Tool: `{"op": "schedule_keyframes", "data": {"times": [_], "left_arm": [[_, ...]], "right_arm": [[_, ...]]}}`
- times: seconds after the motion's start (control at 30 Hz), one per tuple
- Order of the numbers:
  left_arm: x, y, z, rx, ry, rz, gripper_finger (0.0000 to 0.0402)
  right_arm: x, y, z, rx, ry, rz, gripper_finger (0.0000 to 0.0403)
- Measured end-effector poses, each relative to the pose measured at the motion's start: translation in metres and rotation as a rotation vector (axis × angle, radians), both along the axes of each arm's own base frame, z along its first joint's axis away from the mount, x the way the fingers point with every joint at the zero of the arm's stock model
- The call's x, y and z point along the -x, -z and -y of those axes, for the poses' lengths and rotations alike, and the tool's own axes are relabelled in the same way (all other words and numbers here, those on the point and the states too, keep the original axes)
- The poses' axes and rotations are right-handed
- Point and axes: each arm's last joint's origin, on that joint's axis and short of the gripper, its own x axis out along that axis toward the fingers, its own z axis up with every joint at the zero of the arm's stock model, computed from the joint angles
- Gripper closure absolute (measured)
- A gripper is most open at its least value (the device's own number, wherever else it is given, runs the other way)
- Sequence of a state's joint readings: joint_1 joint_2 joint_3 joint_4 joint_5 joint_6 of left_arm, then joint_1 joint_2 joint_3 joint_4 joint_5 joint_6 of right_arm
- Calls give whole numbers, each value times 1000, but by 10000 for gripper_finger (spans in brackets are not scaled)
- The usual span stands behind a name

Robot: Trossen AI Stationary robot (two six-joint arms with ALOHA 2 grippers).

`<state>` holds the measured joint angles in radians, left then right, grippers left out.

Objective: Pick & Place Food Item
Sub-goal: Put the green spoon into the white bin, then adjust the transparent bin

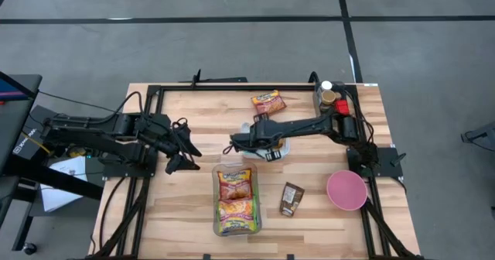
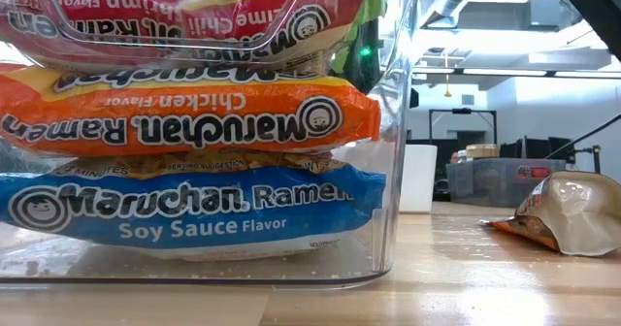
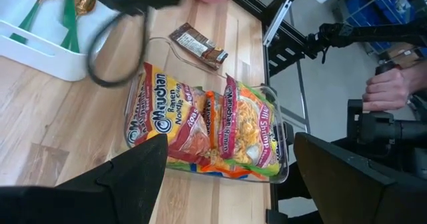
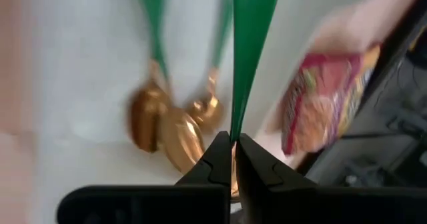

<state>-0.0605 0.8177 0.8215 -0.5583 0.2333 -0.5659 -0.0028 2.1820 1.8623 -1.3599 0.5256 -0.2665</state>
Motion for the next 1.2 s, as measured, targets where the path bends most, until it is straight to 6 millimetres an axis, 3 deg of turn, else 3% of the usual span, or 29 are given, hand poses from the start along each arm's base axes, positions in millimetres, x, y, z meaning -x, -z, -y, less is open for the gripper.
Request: {"op": "schedule_keyframes", "data": {"times": [0.33, 0.57, 1.03, 1.2], "left_arm": [[0, 0, 0, 13, -10, -5, 82], [0, 0, 0, 18, -13, -7, 82], [0, 0, 0, 14, -17, -6, 82], [0, 0, 0, 11, -16, -6, 82]], "right_arm": [[2, 11, 14, 24, 14, -15, 403], [2, 11, 11, 16, 4, -19, 401], [4, 11, 10, 26, 46, -7, 343], [12, -16, 7, 30, 72, 69, 342]]}}
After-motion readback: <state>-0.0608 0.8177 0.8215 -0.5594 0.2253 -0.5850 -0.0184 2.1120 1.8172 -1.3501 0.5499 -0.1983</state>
